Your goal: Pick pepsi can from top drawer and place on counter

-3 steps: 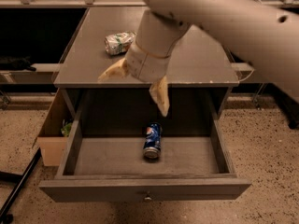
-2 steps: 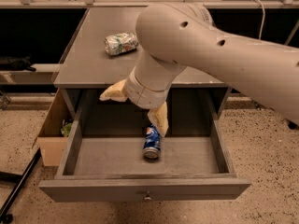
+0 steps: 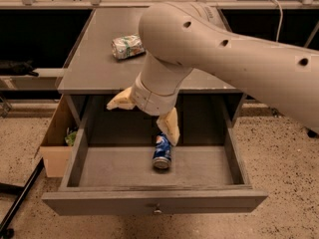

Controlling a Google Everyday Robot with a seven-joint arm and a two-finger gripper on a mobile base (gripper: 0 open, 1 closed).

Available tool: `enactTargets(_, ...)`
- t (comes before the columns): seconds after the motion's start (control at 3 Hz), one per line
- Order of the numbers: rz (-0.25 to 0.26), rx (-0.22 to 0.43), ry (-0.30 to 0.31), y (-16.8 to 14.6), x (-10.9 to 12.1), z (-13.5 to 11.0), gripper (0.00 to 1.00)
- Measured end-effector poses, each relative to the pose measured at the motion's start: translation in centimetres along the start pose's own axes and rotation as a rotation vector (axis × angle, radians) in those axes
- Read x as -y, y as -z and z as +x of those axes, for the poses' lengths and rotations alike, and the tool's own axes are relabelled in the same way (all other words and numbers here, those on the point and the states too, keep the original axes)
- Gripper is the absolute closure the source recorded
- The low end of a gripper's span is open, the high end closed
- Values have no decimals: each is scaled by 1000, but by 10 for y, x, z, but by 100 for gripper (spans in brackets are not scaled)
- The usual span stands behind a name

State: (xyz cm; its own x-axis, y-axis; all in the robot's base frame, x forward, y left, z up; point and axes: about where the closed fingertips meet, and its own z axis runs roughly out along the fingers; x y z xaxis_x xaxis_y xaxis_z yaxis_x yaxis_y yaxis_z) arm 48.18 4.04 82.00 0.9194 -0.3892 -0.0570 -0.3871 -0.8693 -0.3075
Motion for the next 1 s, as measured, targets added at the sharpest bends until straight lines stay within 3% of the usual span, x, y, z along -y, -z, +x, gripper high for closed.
enactTargets(0.33, -67, -9, -52, -5, -26, 18, 0)
enactTargets(0.67, -147, -62, -114, 4, -67, 35, 0)
enactTargets(1.0, -162, -124, -173, 6, -91, 40, 0)
